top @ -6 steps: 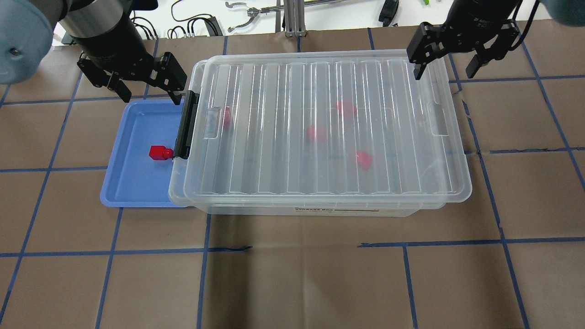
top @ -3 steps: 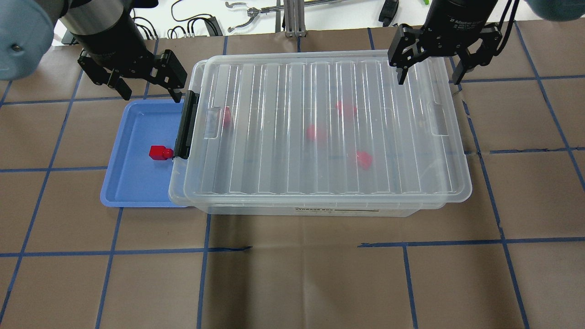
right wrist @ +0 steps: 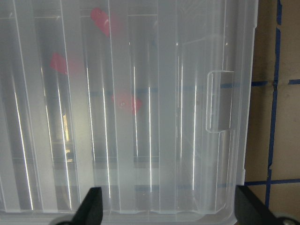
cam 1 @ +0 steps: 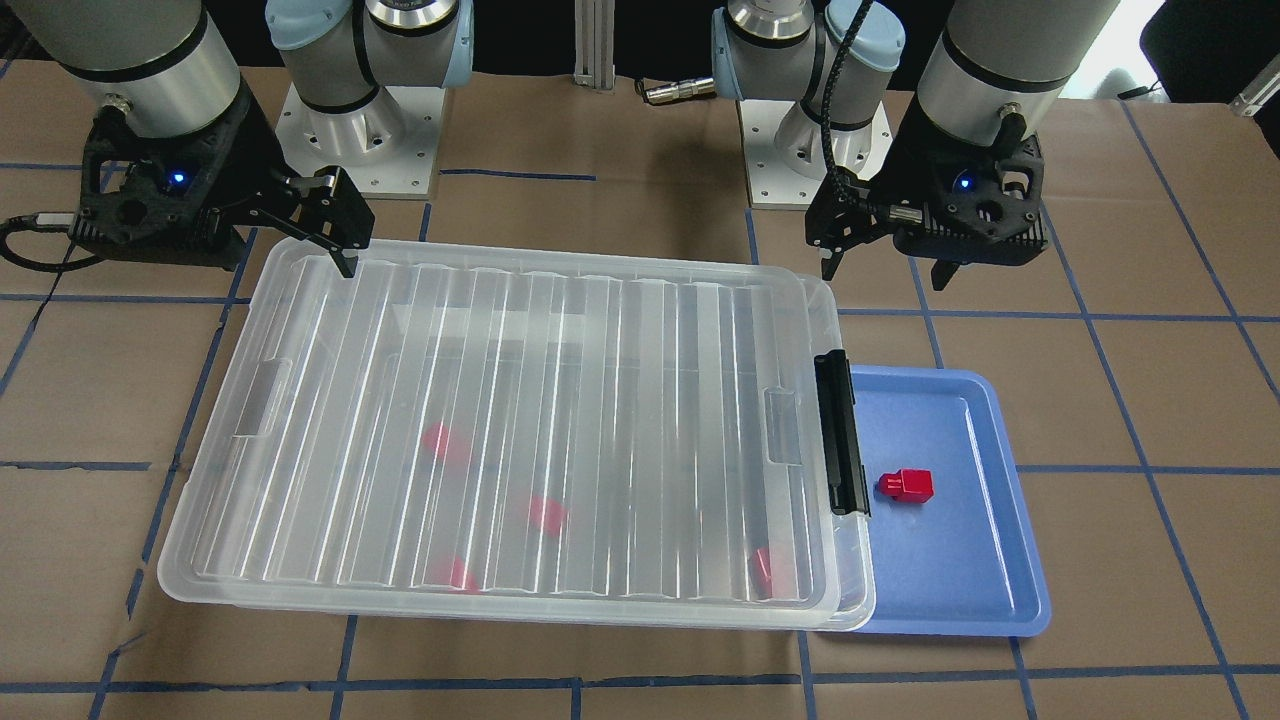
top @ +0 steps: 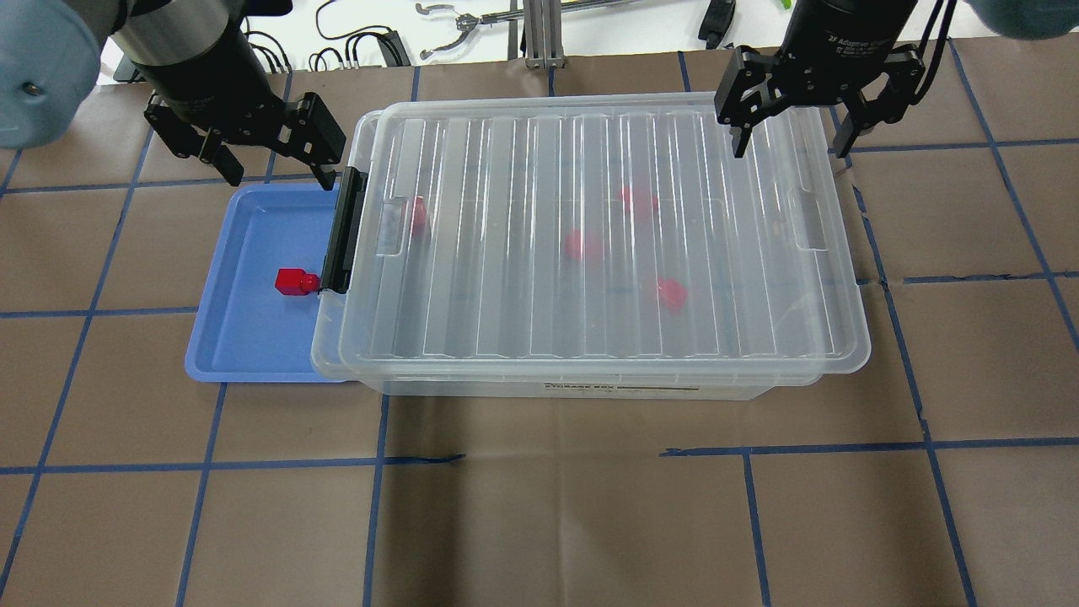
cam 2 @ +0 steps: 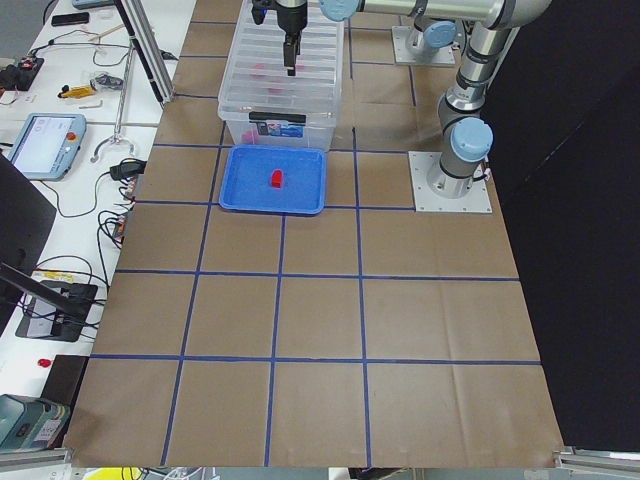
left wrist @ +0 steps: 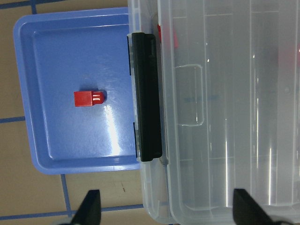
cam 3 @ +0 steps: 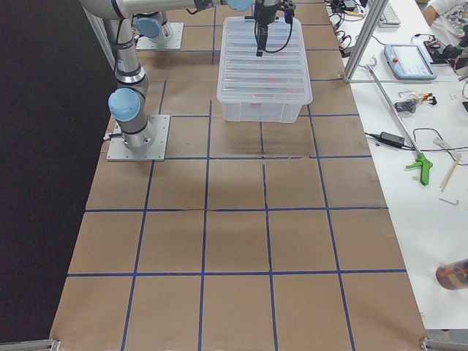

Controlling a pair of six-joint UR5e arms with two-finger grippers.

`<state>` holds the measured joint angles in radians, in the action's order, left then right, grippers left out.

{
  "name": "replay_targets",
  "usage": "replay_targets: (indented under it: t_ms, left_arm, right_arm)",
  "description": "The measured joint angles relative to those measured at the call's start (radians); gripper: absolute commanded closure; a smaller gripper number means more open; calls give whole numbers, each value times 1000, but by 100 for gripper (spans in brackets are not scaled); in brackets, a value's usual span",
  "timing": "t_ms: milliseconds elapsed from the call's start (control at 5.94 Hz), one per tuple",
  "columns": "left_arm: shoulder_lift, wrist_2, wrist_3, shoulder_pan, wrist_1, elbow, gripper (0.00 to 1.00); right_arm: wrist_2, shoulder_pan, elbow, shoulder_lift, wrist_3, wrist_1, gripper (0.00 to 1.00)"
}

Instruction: Place red block in blue tray from box

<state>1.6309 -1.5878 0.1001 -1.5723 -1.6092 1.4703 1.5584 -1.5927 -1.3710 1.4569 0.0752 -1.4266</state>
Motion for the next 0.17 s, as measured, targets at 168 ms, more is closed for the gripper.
replay_targets:
  t_ms: [168]
  left_arm:
    - [0,0,0,0,0,0,2]
  right_arm:
    - [-1,-1,-1,0,-1,0,0]
